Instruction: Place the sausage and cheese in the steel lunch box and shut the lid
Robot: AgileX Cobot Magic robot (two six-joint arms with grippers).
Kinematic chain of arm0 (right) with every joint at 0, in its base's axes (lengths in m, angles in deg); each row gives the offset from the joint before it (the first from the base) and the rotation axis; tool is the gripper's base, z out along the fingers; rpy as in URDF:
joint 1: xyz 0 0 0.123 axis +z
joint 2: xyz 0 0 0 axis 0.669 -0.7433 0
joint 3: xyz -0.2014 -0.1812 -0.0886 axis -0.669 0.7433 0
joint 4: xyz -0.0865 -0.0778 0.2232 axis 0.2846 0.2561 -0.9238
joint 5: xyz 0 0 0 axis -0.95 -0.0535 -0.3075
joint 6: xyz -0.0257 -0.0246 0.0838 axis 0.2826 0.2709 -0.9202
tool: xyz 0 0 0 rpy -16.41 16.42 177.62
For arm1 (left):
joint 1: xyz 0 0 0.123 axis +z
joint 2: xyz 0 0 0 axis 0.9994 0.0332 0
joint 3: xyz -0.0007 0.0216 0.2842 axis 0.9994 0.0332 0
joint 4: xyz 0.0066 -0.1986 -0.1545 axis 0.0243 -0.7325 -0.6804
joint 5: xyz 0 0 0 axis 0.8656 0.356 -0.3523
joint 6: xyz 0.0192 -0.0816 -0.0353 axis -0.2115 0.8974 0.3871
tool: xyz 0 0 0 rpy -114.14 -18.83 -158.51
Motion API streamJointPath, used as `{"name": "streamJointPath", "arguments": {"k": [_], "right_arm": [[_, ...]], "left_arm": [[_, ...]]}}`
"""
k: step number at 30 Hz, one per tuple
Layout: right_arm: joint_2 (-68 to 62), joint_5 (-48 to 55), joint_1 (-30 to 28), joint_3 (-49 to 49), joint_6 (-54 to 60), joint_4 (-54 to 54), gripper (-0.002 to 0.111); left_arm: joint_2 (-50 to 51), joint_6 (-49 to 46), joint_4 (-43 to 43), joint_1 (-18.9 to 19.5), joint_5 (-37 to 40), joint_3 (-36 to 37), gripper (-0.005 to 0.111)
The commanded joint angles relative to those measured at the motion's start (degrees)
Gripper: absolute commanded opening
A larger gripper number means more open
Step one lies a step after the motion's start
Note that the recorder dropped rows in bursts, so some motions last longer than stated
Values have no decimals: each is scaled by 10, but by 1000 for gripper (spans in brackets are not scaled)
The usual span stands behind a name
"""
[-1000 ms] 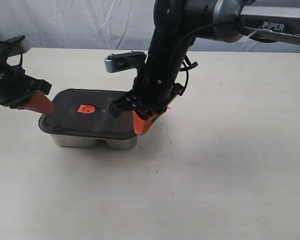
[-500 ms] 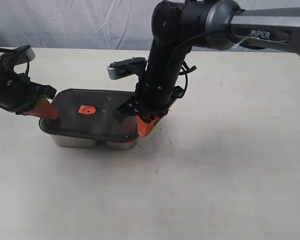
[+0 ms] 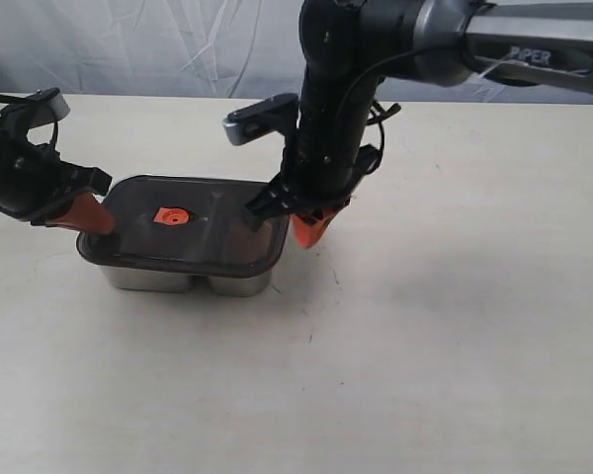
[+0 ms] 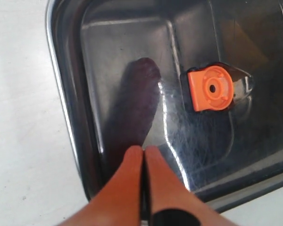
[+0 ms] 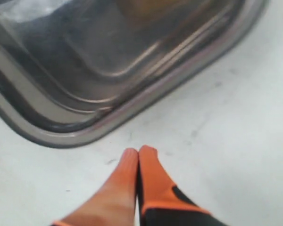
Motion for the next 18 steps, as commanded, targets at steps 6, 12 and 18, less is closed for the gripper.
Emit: {"name": "streamJointPath", "arguments": {"k": [6,12,18], "right_arm": [[59,26,-2,0,-3,-13,-1],[26,26,-1,16,20,-50,-1],[10,26,-1,16,21,-52,-1]], "left_arm": [[-14,-2,-5,-1,-7,-29,0],[-42,-2,3,-1,-8,-33,0],[-71,1,16,0,-24,-33,0]]}}
